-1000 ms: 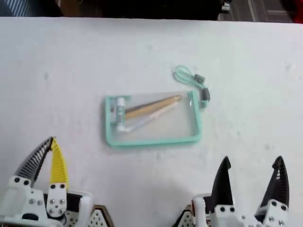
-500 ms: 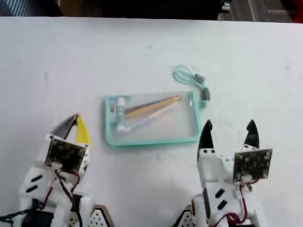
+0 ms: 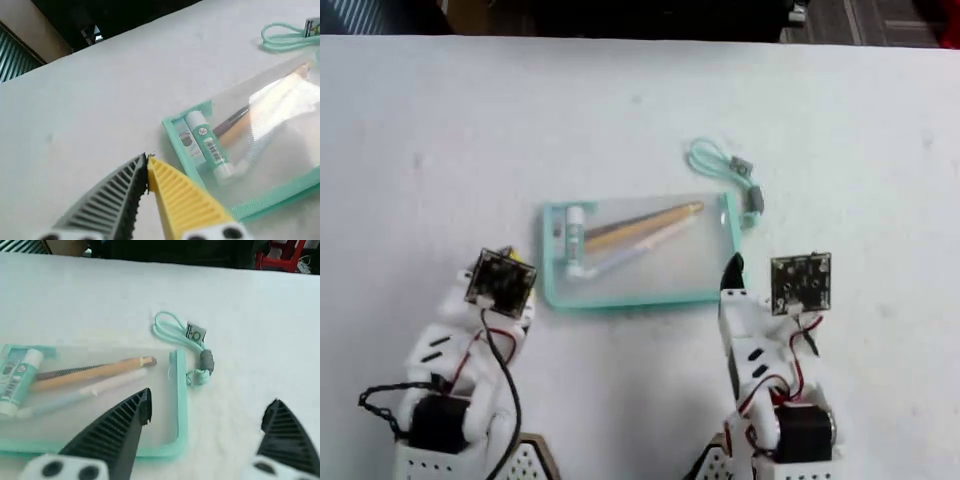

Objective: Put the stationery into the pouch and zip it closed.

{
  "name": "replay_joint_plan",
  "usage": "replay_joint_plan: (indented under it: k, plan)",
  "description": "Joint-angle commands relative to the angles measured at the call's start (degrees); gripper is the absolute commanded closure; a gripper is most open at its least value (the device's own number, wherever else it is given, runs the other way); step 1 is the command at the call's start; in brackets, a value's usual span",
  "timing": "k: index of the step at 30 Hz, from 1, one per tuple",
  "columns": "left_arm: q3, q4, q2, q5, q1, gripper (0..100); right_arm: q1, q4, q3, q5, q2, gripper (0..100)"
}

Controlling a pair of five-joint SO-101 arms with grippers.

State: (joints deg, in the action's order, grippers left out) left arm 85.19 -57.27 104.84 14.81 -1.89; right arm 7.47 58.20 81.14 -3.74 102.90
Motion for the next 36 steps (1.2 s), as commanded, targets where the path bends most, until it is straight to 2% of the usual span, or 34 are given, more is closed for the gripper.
replay_joint_plan:
  k: [1,7,14,18,24,31,36]
  plan:
    - [5.45,7.12,-0.4,0.79,-0.48,98,0.48,-5.23,5.1,-0.7,0.48,66.5]
    - [11.87,14.42,-0.4,0.53,-0.4,98,0.48,-13.93,15.91,-0.7,0.4,66.5]
    - [11.78,14.07,-0.4,0.35,-0.4,98,0.48,-10.68,15.74,-0.62,0.13,66.5]
    - [11.78,9.93,-0.4,0.62,-0.4,98,0.22,-6.46,15.74,-0.62,0.13,66.5]
    - [11.78,-1.49,-0.4,0.35,-0.4,98,0.4,3.74,15.74,-0.7,0.13,66.4]
    - [11.78,-10.73,-0.4,0.7,-0.31,98,0.04,13.85,15.74,-0.26,0.13,66.4]
    - [11.78,-14.59,-0.4,0.35,-0.4,98,0.04,14.37,15.74,-0.26,0.22,66.4]
